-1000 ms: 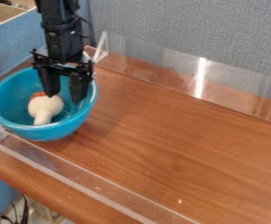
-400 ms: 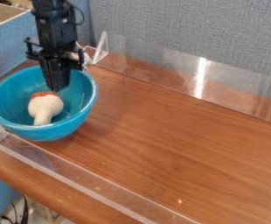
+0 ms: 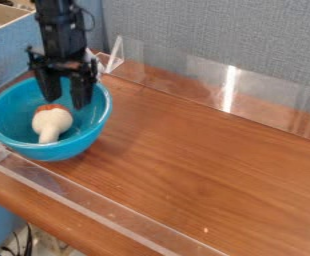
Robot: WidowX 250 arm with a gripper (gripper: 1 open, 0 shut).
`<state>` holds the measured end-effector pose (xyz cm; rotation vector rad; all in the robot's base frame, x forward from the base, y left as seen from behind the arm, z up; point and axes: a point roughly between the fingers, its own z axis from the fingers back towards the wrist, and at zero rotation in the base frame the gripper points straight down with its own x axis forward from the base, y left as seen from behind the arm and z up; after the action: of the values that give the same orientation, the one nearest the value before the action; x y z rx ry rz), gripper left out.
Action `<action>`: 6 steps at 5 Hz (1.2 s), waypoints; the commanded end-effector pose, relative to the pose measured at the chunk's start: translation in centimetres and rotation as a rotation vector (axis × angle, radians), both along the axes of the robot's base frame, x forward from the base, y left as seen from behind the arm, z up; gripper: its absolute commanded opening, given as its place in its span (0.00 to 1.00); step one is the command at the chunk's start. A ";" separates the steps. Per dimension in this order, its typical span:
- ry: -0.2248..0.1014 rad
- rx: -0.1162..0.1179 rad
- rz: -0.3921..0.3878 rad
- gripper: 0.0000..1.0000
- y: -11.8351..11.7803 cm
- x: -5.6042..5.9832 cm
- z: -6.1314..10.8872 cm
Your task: Remove the mushroom from inside the blue bowl and put it on the table
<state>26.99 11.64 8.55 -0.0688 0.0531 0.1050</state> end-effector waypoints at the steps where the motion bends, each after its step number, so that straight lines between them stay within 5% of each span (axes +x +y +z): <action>1: -0.019 0.029 0.030 1.00 1.0 0.4 1.3; 3: 0.007 0.032 0.060 1.00 1.9 1.1 2.2; 6: 0.055 0.036 0.178 1.00 1.9 0.7 -0.7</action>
<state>27.55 13.03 6.70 -0.0473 0.1400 0.2738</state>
